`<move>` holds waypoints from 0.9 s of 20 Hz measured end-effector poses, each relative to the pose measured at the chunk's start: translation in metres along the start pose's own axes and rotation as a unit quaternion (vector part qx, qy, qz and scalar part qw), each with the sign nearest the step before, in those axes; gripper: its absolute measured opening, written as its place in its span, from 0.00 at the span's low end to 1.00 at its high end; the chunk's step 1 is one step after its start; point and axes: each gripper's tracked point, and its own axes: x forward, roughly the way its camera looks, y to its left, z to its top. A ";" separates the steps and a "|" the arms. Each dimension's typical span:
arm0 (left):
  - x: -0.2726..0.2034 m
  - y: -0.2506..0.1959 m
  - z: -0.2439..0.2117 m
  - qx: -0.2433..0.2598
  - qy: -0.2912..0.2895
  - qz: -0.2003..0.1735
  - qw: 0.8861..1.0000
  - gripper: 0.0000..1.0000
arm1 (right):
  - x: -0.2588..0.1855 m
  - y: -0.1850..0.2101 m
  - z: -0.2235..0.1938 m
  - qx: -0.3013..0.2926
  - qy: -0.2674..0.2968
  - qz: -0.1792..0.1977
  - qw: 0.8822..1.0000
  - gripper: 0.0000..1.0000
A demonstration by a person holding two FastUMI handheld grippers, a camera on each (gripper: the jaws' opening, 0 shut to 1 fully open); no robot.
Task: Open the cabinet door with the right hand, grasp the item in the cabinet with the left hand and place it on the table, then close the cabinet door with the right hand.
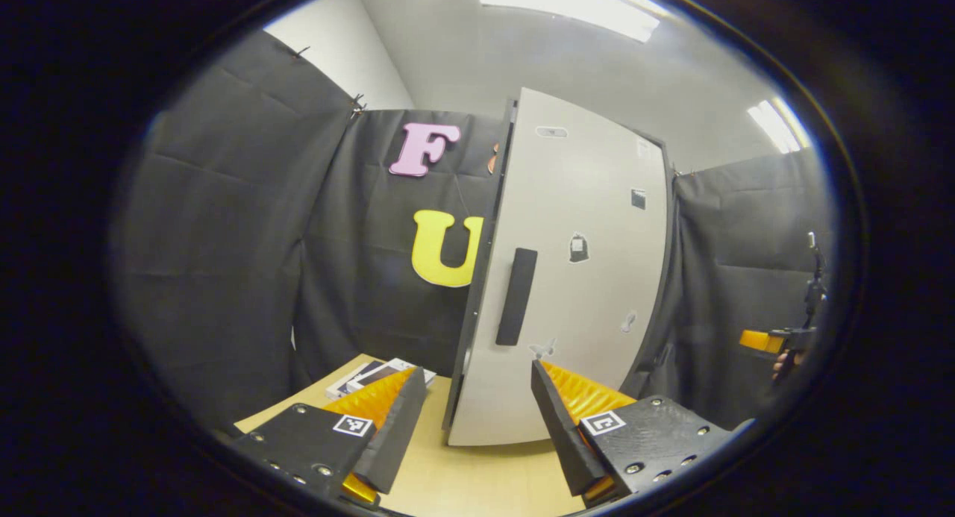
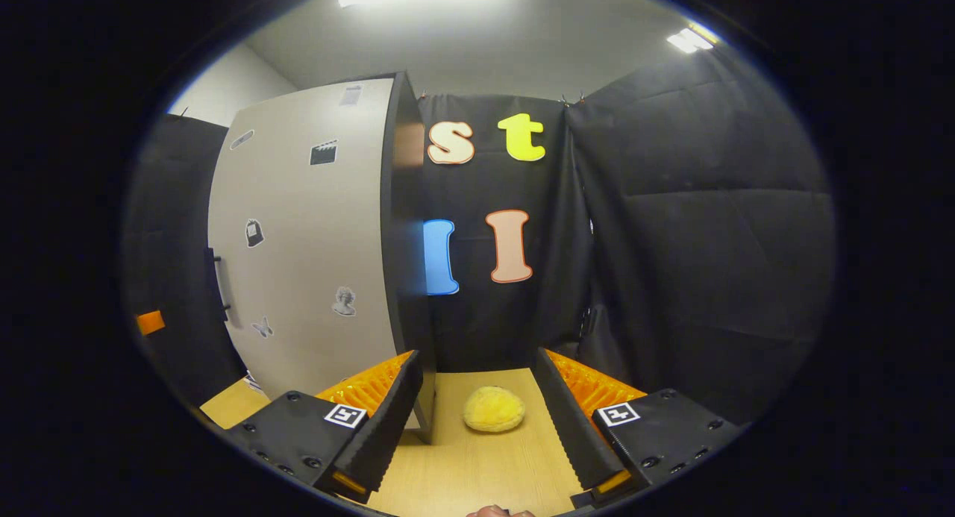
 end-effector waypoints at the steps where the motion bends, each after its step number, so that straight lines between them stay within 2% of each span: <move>1: 0.000 -0.006 0.000 0.005 0.001 -0.002 1.000 0.85 | -0.001 -0.006 -0.003 -0.001 0.003 -0.001 1.000 0.96; 3: 0.000 -0.016 -0.005 0.012 0.005 -0.002 1.000 0.85 | -0.003 -0.012 -0.009 0.002 0.008 0.000 1.000 0.92; 4: 0.000 -0.018 -0.008 0.014 0.006 0.000 1.000 0.85 | -0.003 -0.015 -0.012 0.006 0.011 0.001 1.000 0.96; 5: 0.000 -0.021 -0.008 0.015 0.006 0.001 1.000 0.85 | -0.003 -0.016 -0.014 0.010 0.013 0.003 1.000 0.92; 7: 0.001 -0.029 -0.008 0.015 0.005 -0.002 1.000 0.85 | 0.005 -0.023 -0.011 0.014 0.014 0.005 1.000 0.92; 9: 0.002 -0.032 -0.007 0.016 0.003 -0.003 1.000 0.85 | 0.009 -0.035 -0.008 0.013 0.012 -0.003 1.000 0.96; 14: 0.002 -0.034 0.005 0.020 -0.014 0.001 1.000 0.85 | 0.013 -0.053 0.002 0.025 -0.004 -0.012 1.000 0.96; 15: 0.002 -0.035 0.006 0.020 -0.016 0.000 1.000 0.85 | 0.012 -0.055 0.003 0.025 -0.008 -0.012 1.000 0.92; 17: 0.001 -0.034 0.006 0.025 -0.019 0.003 1.000 0.85 | 0.011 -0.059 0.004 0.021 -0.014 -0.014 1.000 0.96; 18: 0.001 -0.033 0.006 0.027 -0.019 0.005 0.999 0.85 | 0.011 -0.060 0.003 0.018 -0.014 -0.013 1.000 0.92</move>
